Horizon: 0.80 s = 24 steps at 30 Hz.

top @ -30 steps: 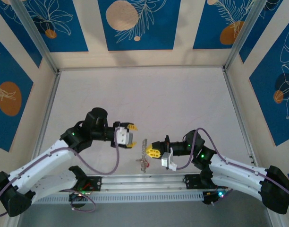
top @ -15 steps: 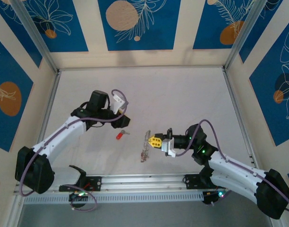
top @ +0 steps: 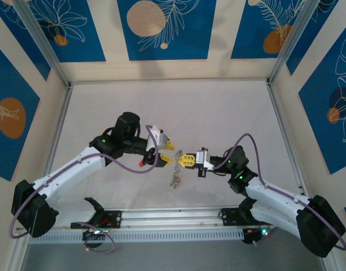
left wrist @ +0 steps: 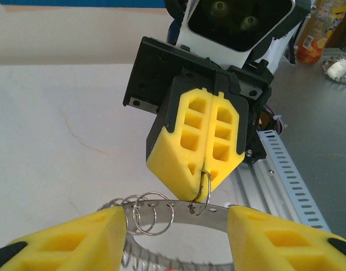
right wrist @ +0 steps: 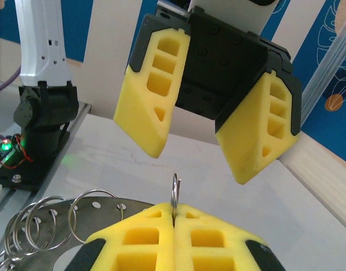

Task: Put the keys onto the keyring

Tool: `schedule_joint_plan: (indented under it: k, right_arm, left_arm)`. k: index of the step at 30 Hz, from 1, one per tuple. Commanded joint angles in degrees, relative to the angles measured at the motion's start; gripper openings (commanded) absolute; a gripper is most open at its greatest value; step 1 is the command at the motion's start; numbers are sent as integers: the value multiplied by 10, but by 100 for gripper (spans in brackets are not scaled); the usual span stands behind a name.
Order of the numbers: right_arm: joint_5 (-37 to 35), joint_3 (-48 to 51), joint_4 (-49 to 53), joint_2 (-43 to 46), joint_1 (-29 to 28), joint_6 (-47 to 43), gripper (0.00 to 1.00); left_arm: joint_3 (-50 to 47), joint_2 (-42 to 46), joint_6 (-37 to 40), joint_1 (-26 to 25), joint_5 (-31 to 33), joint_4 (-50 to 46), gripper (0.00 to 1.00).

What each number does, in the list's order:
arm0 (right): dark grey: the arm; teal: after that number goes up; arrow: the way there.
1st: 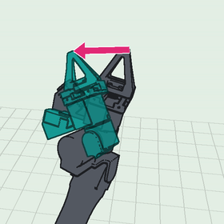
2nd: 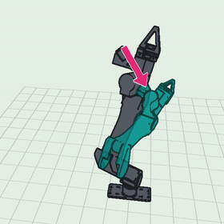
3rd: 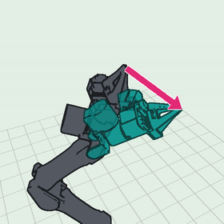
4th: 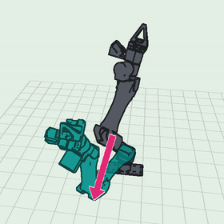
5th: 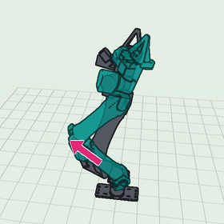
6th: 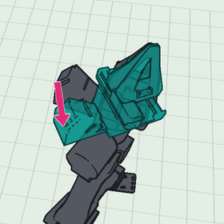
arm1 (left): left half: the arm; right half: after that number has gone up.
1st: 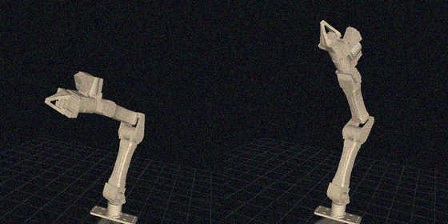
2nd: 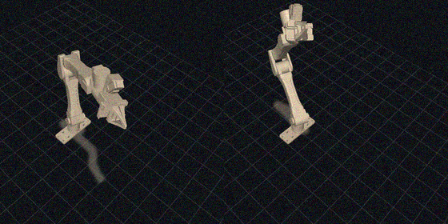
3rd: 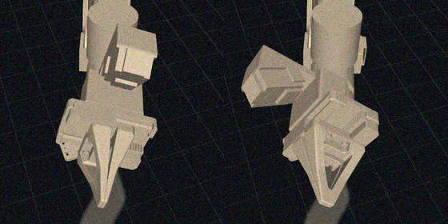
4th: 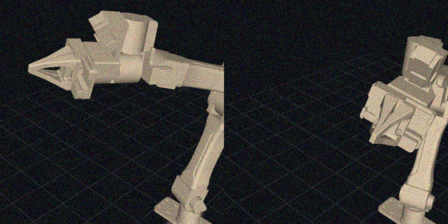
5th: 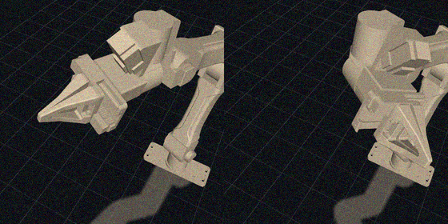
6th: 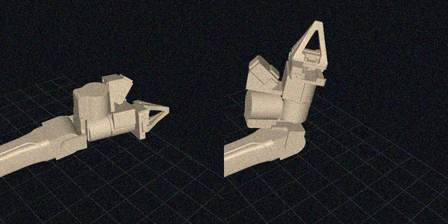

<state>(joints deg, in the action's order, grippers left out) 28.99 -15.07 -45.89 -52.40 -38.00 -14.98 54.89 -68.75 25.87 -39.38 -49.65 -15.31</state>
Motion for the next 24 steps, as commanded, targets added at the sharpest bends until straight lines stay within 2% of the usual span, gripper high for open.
schedule_joint_plan:
  k: [1,16,18,22,24]
  right_arm:
    - [16,7,-51,5,3,41,0]
    - [-3,7,-61,13,-1,58,0]
    - [-5,7,-62,13,-2,57,0]
    - [-7,6,-64,12,-5,59,0]
    - [-10,7,-62,12,-6,59,0]
  left_arm:
    - [-8,-3,33,-12,0,21,48]
    - [-1,-12,51,-38,11,7,37]
    - [1,-15,55,-40,11,5,29]
    - [7,-18,59,-43,20,1,24]
    - [7,-14,58,-44,25,7,16]
